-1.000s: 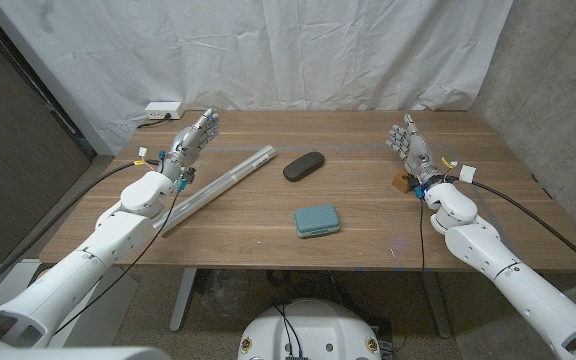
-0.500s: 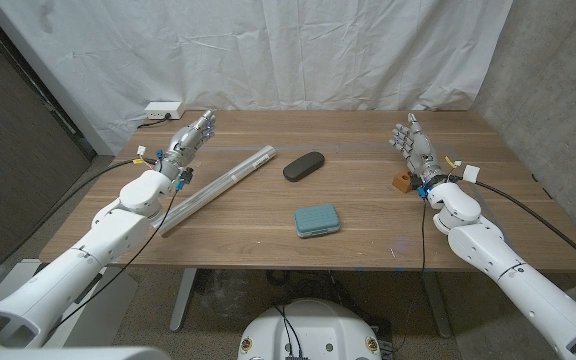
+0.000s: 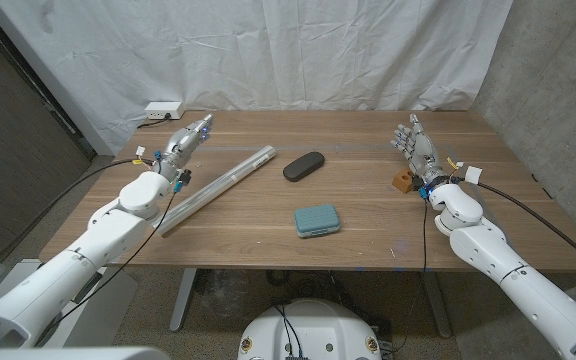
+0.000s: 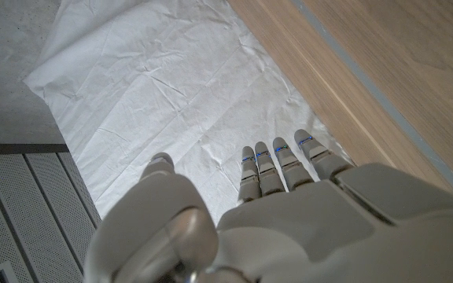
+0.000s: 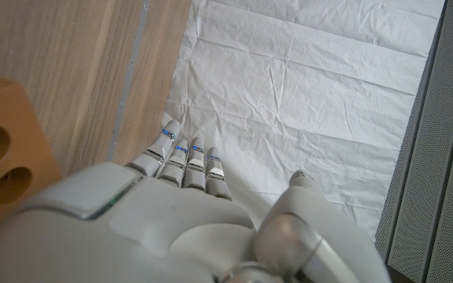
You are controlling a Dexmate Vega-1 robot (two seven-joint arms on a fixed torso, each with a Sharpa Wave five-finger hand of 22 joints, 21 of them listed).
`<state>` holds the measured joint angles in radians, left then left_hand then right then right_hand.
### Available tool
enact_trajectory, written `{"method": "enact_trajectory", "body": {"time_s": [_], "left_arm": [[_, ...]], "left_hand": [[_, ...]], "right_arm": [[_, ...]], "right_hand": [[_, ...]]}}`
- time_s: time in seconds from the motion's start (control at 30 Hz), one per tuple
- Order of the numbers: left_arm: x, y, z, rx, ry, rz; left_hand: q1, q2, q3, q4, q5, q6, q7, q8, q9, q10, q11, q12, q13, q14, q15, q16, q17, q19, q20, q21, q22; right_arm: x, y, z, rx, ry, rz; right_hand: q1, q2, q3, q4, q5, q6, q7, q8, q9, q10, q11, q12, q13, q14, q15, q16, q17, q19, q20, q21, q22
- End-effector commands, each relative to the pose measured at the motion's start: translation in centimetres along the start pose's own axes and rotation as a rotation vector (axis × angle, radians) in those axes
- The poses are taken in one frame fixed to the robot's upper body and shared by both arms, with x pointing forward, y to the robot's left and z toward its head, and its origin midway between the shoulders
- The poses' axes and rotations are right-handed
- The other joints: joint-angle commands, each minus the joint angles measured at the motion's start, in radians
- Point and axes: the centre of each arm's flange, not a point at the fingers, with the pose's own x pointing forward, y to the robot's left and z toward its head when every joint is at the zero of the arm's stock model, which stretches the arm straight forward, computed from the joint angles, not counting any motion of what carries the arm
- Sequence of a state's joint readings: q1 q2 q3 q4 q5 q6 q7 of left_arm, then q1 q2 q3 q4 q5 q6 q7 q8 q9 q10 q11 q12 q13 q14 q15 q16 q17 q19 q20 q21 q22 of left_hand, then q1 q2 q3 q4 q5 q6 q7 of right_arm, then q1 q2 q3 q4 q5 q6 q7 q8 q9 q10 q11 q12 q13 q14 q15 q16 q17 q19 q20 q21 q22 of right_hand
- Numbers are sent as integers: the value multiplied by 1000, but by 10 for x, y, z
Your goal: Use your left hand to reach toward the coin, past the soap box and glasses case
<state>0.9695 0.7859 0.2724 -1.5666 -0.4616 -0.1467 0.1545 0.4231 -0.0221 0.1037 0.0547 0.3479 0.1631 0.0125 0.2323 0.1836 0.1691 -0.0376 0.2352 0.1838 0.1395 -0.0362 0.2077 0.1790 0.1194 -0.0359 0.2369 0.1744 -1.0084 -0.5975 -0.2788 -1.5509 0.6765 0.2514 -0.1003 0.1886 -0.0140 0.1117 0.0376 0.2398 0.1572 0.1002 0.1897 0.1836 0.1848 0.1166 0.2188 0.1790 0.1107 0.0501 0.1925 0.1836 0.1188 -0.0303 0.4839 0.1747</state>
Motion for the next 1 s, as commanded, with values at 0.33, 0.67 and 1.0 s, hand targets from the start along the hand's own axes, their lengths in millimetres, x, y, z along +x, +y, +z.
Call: {"method": "enact_trajectory", "body": {"time_s": [0.33,0.67,1.0], "left_arm": [[-10,26,-2,100,39,61],[-6,40,-7,89,16,82],[-9,53,-16,82,25,102]], "left_hand": [[23,-1,0,-12,8,12,-7,-3,3,12,-9,-7,4,13,-16,-2,3,17,-58,-4,5],[27,-4,-2,-15,10,15,-6,-4,3,17,-12,-9,5,15,-16,-4,3,20,-58,-5,5],[30,-8,-6,-17,12,18,-6,-6,3,19,-12,-11,5,17,-16,-6,3,24,-57,-7,5]], "right_arm": [[-5,3,1,0,-8,-18],[-9,3,2,-11,-3,-41],[-8,10,4,-20,-2,-39]], "right_hand": [[3,4,-3,1,7,12,-1,8,3,7,1,-2,5,9,7,4,4,11,-1,-10,2],[2,5,-4,0,7,13,-2,8,3,9,0,-2,5,9,7,4,4,12,-1,-14,2],[2,5,-5,0,6,15,-2,8,3,12,1,-2,5,11,6,4,4,14,-1,-17,2]]}}
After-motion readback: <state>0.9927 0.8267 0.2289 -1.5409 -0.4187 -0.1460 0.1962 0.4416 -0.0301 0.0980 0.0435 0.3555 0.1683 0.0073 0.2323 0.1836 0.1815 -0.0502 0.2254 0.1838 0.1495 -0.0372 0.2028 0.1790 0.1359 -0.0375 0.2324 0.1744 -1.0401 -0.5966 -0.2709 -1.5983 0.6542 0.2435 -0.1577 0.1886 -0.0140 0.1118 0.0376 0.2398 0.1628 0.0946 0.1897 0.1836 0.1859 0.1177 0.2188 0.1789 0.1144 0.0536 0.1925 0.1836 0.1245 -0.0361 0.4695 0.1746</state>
